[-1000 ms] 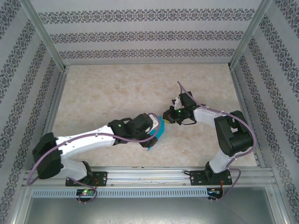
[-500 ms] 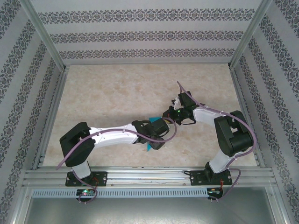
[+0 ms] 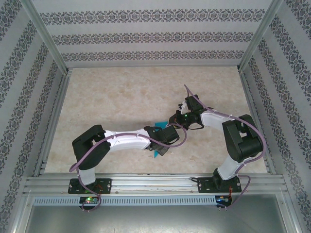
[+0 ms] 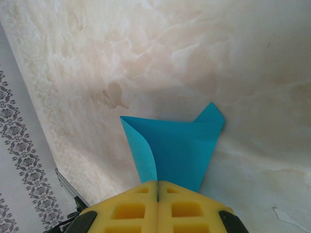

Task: Fold a paper plane with a square sheet of paper (fold left side to right side)
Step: Fold the wing for the fifth time at the center of the table.

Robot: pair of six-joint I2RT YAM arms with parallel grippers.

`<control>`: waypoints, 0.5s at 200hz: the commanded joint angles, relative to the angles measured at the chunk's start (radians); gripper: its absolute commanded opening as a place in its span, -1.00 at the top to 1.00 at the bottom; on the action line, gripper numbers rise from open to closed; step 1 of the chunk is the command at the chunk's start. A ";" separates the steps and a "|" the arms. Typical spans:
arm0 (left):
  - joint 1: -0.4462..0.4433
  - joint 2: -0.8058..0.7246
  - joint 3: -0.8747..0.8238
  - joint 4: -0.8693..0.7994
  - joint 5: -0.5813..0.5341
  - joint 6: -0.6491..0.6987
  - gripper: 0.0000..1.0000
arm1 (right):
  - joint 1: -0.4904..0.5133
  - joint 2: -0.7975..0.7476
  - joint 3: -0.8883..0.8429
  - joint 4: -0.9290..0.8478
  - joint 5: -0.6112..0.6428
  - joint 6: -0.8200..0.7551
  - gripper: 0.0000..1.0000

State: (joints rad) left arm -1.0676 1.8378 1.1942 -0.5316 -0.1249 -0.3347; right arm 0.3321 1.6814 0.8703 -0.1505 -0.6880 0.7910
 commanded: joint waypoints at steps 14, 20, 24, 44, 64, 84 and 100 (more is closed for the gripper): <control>-0.015 0.006 0.016 -0.054 -0.030 -0.044 0.28 | 0.008 0.019 0.024 -0.023 0.019 0.004 1.00; -0.015 0.006 0.015 -0.054 -0.030 -0.045 0.29 | 0.008 0.021 0.024 -0.023 0.021 0.003 1.00; -0.015 0.008 0.014 -0.054 -0.030 -0.045 0.30 | 0.008 0.023 0.025 -0.025 0.021 0.002 1.00; -0.015 0.011 0.016 -0.057 -0.027 -0.046 0.31 | 0.008 0.027 0.026 -0.025 0.025 0.003 1.00; -0.015 0.018 0.021 -0.061 -0.027 -0.047 0.31 | 0.008 0.030 0.023 -0.026 0.032 0.006 1.00; -0.017 0.026 0.029 -0.066 -0.024 -0.045 0.30 | 0.008 0.033 0.022 -0.029 0.041 0.013 1.00; -0.021 0.030 0.035 -0.071 -0.028 -0.042 0.24 | 0.009 0.034 0.021 -0.032 0.044 0.018 1.00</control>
State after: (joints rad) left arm -1.0679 1.8496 1.2015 -0.5453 -0.1329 -0.3542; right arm 0.3321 1.7023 0.8707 -0.1577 -0.6655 0.7914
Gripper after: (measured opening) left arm 0.362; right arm 0.046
